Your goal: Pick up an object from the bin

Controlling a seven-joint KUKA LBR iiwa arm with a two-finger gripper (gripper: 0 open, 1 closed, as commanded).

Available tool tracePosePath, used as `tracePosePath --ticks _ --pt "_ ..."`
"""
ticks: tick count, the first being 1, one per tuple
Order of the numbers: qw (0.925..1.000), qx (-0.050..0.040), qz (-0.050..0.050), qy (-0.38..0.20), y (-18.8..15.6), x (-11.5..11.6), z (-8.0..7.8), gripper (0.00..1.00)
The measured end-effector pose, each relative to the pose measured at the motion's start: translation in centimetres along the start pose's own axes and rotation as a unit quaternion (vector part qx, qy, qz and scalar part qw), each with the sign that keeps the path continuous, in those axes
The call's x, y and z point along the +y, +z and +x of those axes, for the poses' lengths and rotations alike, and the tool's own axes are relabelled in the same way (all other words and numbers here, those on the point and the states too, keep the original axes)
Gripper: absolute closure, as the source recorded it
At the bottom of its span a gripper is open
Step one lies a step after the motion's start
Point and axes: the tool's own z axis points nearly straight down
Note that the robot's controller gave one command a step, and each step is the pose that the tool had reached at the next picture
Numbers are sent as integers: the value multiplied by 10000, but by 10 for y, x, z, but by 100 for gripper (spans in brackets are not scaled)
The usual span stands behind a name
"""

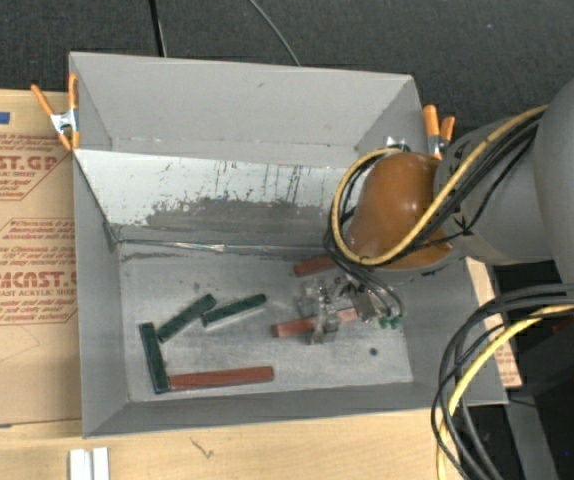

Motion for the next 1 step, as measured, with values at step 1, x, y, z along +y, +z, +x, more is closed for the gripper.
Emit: tracePosePath --ticks 1 --pt "10000 0 0 0 0 0 0 100"
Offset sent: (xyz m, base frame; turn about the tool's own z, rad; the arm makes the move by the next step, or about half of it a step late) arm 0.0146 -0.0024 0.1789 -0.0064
